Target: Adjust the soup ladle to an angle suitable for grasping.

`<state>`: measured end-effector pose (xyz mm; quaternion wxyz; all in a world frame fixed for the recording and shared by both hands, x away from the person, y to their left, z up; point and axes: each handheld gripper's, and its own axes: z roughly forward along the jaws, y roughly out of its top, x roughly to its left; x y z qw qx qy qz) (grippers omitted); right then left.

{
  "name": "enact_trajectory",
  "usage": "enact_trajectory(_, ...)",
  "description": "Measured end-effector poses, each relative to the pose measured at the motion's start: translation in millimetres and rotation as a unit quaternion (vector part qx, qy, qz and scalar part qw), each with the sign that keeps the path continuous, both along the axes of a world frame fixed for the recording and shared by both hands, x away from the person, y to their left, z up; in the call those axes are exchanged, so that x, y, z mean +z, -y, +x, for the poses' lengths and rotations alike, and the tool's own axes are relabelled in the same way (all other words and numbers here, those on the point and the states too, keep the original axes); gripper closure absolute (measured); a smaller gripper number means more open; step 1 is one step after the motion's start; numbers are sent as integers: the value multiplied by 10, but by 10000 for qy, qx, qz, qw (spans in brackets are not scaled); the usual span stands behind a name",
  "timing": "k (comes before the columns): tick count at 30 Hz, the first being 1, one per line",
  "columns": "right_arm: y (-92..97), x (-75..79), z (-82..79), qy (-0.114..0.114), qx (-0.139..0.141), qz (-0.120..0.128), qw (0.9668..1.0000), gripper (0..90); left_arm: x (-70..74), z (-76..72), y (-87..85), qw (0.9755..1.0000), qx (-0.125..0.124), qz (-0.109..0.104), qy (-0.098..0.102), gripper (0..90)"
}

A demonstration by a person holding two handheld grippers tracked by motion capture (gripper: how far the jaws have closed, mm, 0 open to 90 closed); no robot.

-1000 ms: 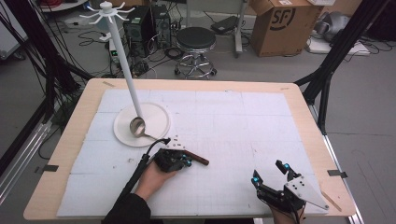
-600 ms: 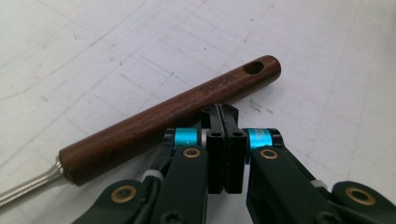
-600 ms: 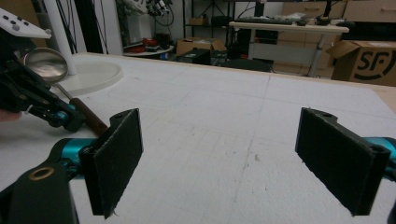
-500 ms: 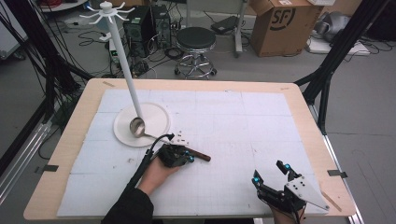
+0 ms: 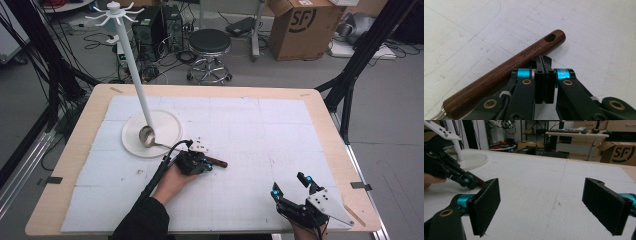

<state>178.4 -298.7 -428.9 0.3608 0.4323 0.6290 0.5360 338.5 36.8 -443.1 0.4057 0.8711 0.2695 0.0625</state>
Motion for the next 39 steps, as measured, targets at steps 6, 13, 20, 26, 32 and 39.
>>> enact_trajectory(6, 0, -1, -3, 22, -15, -11, 10000, 142, -1, 20, -23, 10000, 45, -42, -12, 885)
enact_trajectory(13, 19, 0, -38, 16, -66, -49, 10000, 142, 213, -176, -32, 9986, 273, -118, 432, 447)
enact_trajectory(20, 84, -3, -104, -14, -194, -89, 9998, 142, 472, -498, -413, 9893, 416, -1012, 963, 366)
enact_trajectory(26, 136, 5, -179, 0, -304, -87, 9995, 143, 541, -781, -934, 9794, 605, -1367, 1360, 246)
enact_trajectory(32, 185, 0, -229, -17, -417, -111, 9991, 142, 503, -1042, -1455, 9618, 806, -2109, 1550, 198)
enact_trajectory(39, 198, 12, -275, 32, -506, -162, 9986, 143, 495, -1237, -1717, 9482, 948, -2428, 1816, 197)
